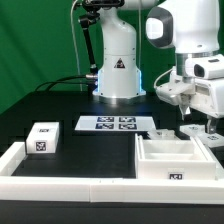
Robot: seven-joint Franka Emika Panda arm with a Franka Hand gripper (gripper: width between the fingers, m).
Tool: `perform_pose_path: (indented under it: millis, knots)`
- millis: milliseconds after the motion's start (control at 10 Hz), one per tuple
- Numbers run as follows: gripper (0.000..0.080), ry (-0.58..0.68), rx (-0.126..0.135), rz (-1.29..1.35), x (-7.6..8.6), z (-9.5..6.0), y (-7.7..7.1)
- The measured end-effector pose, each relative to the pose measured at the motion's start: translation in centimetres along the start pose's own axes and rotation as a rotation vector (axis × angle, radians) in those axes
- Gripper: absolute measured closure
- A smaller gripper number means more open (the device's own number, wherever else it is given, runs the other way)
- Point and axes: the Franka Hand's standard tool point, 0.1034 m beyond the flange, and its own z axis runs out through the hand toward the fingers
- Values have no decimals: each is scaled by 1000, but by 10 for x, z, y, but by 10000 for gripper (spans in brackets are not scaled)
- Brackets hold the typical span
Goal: Assemble cabinet
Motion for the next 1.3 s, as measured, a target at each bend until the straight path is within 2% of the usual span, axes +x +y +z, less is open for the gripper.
perform_pose_path:
  millis: [300,400,600,700,800,1000,1100,1200,1300]
  knots:
    - [2,35,13,-22,23,17,-21]
    - [2,47,10,-25,30,22,-23]
    - [2,51,12,-19,31,24,-25]
    - [127,50,11,-14,31,24,-24]
    - [127,50,11,-13,30,24,-23]
    - [400,51,17,-5,27,26,-25]
    - [575,53,19,-2,27,28,-26]
    - [575,53,19,1,26,28,-26]
    - [732,52,17,1,25,27,-26]
